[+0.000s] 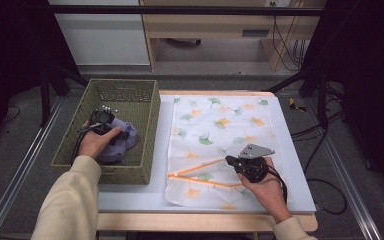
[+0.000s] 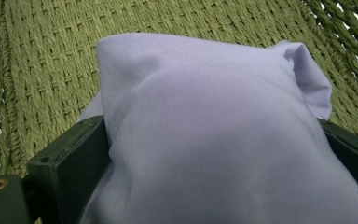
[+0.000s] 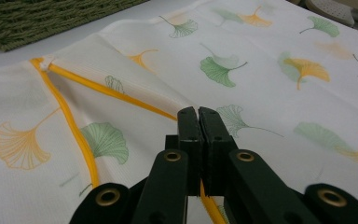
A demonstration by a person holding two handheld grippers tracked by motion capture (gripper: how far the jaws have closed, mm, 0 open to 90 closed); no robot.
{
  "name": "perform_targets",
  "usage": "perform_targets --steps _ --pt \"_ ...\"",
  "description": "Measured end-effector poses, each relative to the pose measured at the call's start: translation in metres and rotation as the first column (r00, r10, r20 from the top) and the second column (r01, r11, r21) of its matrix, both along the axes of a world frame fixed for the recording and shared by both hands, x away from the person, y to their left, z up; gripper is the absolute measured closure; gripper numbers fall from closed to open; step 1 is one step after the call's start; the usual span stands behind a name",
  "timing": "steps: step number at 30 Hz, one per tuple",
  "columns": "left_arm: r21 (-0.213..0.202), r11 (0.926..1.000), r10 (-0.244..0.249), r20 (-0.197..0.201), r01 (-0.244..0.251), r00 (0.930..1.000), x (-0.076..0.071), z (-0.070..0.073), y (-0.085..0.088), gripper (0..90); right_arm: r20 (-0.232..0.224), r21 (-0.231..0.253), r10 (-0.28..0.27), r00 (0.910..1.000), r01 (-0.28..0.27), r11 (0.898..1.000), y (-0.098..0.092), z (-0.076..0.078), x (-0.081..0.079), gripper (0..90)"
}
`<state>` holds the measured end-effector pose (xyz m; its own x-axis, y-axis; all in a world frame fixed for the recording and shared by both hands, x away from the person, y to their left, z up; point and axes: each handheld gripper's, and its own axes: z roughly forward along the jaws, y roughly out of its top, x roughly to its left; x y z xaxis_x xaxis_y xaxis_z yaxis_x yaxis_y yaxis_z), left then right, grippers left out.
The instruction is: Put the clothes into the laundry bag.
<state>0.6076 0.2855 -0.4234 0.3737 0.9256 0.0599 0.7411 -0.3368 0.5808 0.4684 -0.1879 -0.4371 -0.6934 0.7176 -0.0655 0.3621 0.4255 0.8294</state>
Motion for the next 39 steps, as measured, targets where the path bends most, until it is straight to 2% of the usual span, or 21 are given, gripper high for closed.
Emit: perform_targets --steps 4,7,9,12,15,17,20,23,27,30,34,37,39 --pt "0.0 1.0 -0.004 0.001 0.004 1.0 0.0 -0.001 -0.001 4.2 -0.001 -0.001 0.0 1.0 0.0 1.0 0.0 0.0 0.0 88.6" --pt "0.006 1.0 0.0 -0.006 0.0 1.0 0.0 -0.001 -0.001 8.5 -0.003 0.0 -0.001 1.0 0.001 1.0 0.001 0.0 0.0 88.6" --pt "0.005 1.0 -0.006 -0.005 0.006 1.0 -0.001 0.0 -0.001 13.5 -0.001 0.001 -0.003 1.0 0.003 1.0 0.001 0.0 0.0 88.6" --pt "0.027 0.9992 -0.03 -0.002 0.03 0.9995 -0.003 0.001 -0.003 23.9 -0.001 0.002 -0.003 1.0 0.003 1.0 0.0 0.0 0.0 88.6" --pt "0.058 0.9973 -0.045 0.012 0.044 0.9989 -0.005 0.003 -0.004 37.6 0.0 0.001 -0.004 1.0 0.004 1.0 0.0 0.0 0.0 88.6" --pt "0.062 0.9969 -0.051 0.018 0.05 0.9985 -0.006 0.006 -0.004 49.7 0.002 0.0 -0.003 1.0 0.003 1.0 0.0 0.0 0.0 88.6" --pt "0.076 0.9956 -0.057 0.022 0.055 0.9981 -0.009 0.012 -0.006 61.7 0.0 0.0 -0.005 1.0 0.005 1.0 0.0 0.001 0.0 88.5" --pt "0.073 0.9963 -0.05 0.044 0.046 0.9978 -0.011 0.016 -0.006 68.2 0.001 -0.002 -0.005 1.0 0.005 1.0 0.001 0.0 0.0 88.6" --pt "0.064 0.9975 -0.037 0.087 0.031 0.9955 -0.017 0.024 -0.004 70.3 0.003 -0.006 -0.002 1.0 0.002 1.0 0.001 0.0 0.0 88.6" --pt "0.053 0.9981 -0.038 0.129 0.031 0.9909 -0.023 0.032 -0.004 70.8 0.005 -0.005 0.003 1.0 -0.003 1.0 0.001 0.0 0.0 88.6" --pt "0.035 0.9986 -0.046 0.19 0.04 0.9807 -0.034 0.046 -0.005 71.3 -0.002 -0.002 0.004 1.0 -0.004 1.0 0.002 -0.002 0.002 88.7" --pt "0.035 0.9985 -0.051 0.253 0.043 0.9661 -0.045 0.058 -0.007 71.6 0.002 0.001 0.001 1.0 -0.001 1.0 0.001 -0.002 0.002 88.7" --pt "0.033 0.9984 -0.053 0.299 0.045 0.953 -0.052 0.066 -0.009 71.9 -0.003 0.008 -0.007 1.0 0.007 1.0 0.001 -0.002 0.002 88.7"
